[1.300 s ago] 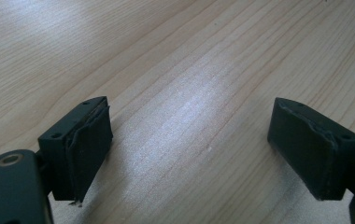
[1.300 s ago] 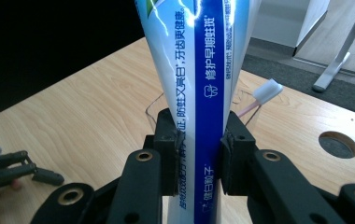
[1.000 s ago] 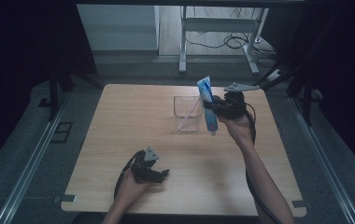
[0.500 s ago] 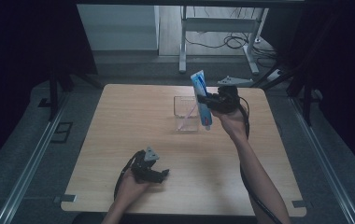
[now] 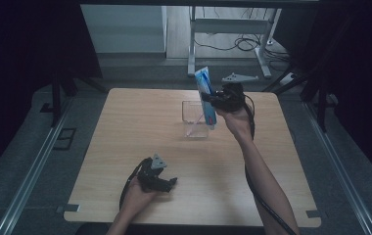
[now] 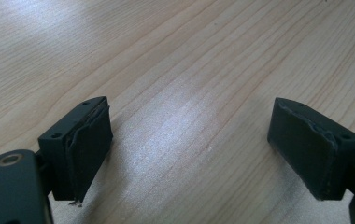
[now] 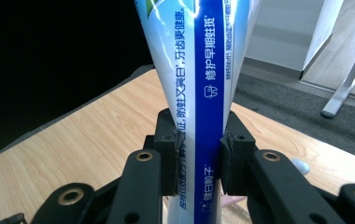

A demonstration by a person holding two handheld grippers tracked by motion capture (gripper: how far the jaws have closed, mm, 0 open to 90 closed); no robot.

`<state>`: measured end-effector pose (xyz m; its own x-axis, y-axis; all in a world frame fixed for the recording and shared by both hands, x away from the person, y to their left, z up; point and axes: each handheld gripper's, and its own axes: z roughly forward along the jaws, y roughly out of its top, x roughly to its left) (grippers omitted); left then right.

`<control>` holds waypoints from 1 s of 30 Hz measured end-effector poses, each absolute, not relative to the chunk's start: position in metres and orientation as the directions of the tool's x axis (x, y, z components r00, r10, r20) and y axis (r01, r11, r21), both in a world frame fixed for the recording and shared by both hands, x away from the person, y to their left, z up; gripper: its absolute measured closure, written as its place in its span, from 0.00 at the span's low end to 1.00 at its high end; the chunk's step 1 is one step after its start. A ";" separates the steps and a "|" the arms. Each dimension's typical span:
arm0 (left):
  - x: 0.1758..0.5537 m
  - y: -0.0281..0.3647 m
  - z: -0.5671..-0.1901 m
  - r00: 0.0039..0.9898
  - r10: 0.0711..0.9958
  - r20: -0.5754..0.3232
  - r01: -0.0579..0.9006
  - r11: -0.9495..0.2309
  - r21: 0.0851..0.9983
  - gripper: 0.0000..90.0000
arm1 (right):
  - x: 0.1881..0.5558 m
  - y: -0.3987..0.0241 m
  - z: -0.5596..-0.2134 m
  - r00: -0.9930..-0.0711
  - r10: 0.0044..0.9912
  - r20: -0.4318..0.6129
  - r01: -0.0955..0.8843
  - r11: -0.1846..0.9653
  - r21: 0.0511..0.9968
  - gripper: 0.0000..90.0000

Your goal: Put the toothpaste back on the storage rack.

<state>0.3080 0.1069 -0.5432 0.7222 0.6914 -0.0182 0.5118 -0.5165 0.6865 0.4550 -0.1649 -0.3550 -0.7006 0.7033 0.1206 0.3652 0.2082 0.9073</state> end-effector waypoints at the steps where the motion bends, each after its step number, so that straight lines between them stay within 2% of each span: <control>1: 0.308 0.107 -0.543 0.722 0.692 -0.018 0.512 -0.517 0.686 0.15 | 0.456 -0.164 -0.355 -0.700 0.704 0.120 0.364 0.206 0.909 0.80; 20: 0.308 0.107 -0.543 0.723 0.691 -0.019 0.512 -0.517 0.686 0.15 | 0.480 -0.143 -0.353 -0.695 0.712 0.104 0.342 0.199 0.918 0.80; 30: 0.308 0.107 -0.543 0.723 0.691 -0.019 0.512 -0.516 0.686 0.15 | 0.492 -0.137 -0.369 -0.692 0.719 0.065 0.330 0.235 0.914 0.80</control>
